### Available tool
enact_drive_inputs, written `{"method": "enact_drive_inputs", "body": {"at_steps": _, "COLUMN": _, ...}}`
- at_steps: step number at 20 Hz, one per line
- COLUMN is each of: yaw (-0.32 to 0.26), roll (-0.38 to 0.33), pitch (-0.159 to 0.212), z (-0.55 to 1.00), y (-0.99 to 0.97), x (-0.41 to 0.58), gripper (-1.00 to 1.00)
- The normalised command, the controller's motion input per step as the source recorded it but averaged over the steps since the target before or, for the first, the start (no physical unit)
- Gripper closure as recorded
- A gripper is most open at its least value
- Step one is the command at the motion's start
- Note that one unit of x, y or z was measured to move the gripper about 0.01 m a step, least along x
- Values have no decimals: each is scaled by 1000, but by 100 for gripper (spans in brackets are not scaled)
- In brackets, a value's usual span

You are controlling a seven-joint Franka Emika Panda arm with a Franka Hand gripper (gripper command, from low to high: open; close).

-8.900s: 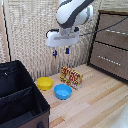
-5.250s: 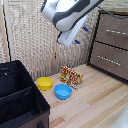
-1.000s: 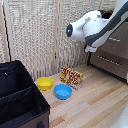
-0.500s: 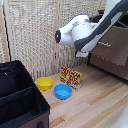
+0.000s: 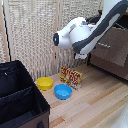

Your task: With caution, bring your gripper towards the upper drawer's hold. Grasp the drawer hold tightly with your gripper tool. Pull the drawer in your direction to reveal the contents of the top drawer.

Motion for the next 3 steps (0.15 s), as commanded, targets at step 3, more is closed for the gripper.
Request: {"method": "enact_drive_inputs", "body": {"at_steps": 3, "yaw": 0, "roll": 0, "pitch": 0, "z": 55, "y": 2, "x": 75, "gripper": -100}}
